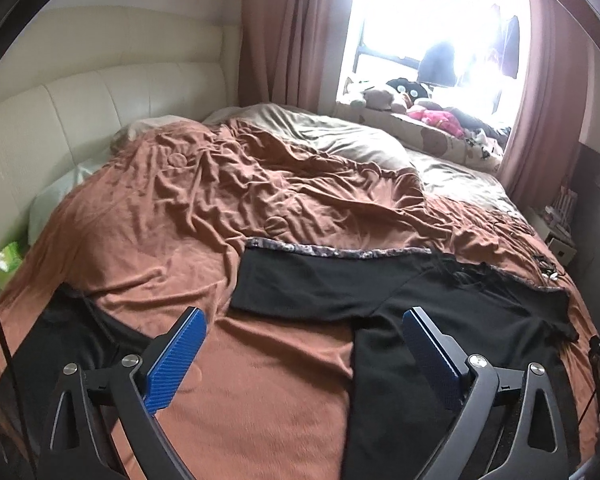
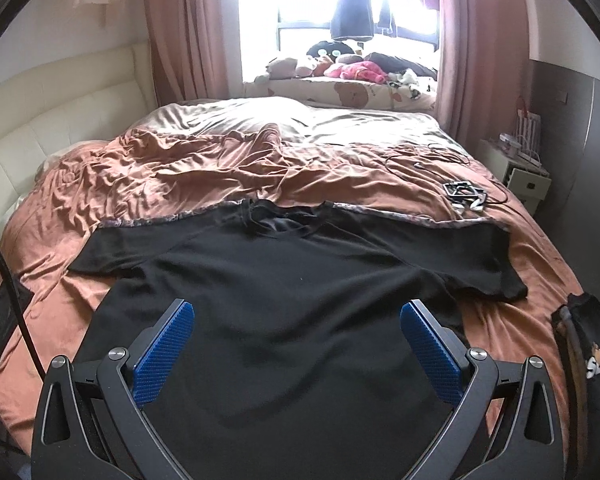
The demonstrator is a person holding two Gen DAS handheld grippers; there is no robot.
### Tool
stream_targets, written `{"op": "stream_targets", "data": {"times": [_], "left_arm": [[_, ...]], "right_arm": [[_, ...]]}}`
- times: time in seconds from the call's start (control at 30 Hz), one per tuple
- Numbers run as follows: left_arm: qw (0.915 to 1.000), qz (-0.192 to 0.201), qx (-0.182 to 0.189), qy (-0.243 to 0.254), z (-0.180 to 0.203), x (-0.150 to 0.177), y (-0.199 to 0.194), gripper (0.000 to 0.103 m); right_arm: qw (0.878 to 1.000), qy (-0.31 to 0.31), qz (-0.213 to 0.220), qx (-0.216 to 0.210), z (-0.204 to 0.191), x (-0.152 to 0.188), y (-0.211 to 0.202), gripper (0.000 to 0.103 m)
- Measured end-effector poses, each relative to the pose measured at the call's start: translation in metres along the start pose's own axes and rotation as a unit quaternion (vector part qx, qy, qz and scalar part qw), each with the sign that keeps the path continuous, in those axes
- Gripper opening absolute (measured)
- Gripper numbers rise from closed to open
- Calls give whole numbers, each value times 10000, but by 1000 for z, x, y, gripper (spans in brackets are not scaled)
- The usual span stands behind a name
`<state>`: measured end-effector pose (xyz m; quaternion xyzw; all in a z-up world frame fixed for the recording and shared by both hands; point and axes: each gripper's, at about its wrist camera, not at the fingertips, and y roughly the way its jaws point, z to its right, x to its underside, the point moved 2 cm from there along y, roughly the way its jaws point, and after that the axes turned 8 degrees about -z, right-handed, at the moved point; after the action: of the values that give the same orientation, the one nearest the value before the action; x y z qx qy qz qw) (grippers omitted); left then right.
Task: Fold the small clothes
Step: 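Move both tools toward the flat black T-shirt, then grasp the shirt's side edge with the left tool while the right tool pinches the shirt body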
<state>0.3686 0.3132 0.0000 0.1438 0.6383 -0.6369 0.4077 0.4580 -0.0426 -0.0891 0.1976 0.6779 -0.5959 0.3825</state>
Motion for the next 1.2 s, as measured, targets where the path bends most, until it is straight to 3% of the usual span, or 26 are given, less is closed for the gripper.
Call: {"op": "stream_targets", "data": {"times": [0.37, 0.63, 0.7, 0.77, 0.83, 0.97, 1.03, 1.1, 1.2], "left_arm": [[9989, -380, 236, -165, -33, -44, 77, 87], [9965, -785, 217, -187, -49, -61, 140, 66], [9954, -900, 225, -230, -54, -62, 156, 56], [9936, -1061, 267, -277, -61, -62, 177, 50], [9919, -1183, 317, -350, -67, -63, 196, 47], [9897, -1330, 304, -432, -78, -64, 224, 41], [9884, -1407, 333, -472, -82, -64, 237, 39], [9866, -1493, 355, -554, -88, -65, 252, 36], [9832, -1649, 436, -644, -93, -66, 273, 35]], "right_arm": [[9977, -124, -103, -666, -14, -27, 44, 103], [9941, -390, -200, -995, -31, -45, 90, 103], [9933, -439, -238, -1039, -35, -50, 101, 103], [9930, -519, -259, -1032, -41, -54, 112, 93], [9922, -590, -389, -1028, -46, -57, 126, 74], [9904, -582, -566, -1123, -56, -65, 147, 56], [9895, -578, -649, -1156, -63, -70, 159, 42], [9885, -565, -757, -1179, -70, -74, 172, 35], [9865, -516, -897, -1267, -76, -80, 190, 33]]}}
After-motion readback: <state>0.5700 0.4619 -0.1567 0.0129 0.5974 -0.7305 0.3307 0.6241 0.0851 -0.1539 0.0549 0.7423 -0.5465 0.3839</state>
